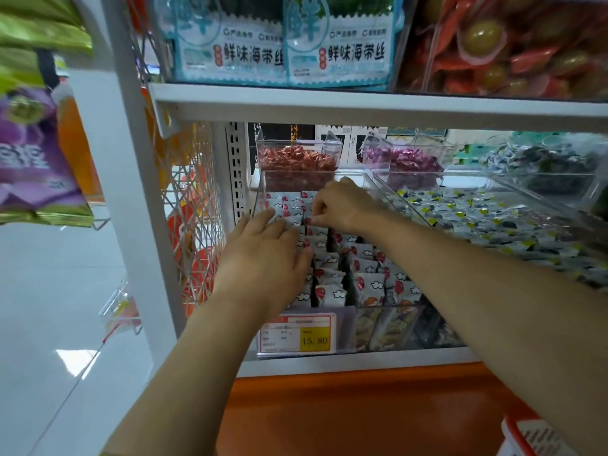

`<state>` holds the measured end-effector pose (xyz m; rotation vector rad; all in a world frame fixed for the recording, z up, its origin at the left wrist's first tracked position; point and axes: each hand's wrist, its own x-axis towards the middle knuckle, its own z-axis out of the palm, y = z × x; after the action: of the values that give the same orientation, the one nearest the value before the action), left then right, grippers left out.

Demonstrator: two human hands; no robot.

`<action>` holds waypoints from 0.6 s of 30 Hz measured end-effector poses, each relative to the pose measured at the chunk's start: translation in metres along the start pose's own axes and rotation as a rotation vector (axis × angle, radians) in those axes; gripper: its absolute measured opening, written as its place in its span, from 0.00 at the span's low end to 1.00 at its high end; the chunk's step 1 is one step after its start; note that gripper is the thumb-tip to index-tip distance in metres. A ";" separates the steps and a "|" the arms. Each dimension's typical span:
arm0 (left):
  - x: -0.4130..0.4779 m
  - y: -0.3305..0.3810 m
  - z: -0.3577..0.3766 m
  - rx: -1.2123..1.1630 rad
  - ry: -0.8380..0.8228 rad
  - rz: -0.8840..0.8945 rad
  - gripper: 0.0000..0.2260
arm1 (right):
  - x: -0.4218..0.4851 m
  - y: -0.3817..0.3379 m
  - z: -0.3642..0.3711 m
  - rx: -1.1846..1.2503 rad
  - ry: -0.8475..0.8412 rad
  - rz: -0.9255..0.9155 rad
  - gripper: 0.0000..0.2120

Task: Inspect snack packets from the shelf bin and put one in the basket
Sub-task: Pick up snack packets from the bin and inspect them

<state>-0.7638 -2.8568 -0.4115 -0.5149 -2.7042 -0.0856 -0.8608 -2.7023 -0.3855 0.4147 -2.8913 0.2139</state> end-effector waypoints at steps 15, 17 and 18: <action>0.005 0.001 0.002 -0.042 -0.001 -0.027 0.24 | -0.021 -0.012 0.001 0.276 0.118 -0.086 0.06; 0.004 0.001 0.002 -0.052 0.004 -0.032 0.24 | -0.020 -0.013 -0.003 0.293 0.120 -0.090 0.06; 0.003 0.001 0.001 -0.063 0.008 -0.036 0.23 | -0.020 -0.011 -0.008 0.317 0.144 -0.081 0.06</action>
<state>-0.7666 -2.8545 -0.4107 -0.4838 -2.7108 -0.1823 -0.8374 -2.7065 -0.3811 0.5427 -2.6961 0.6639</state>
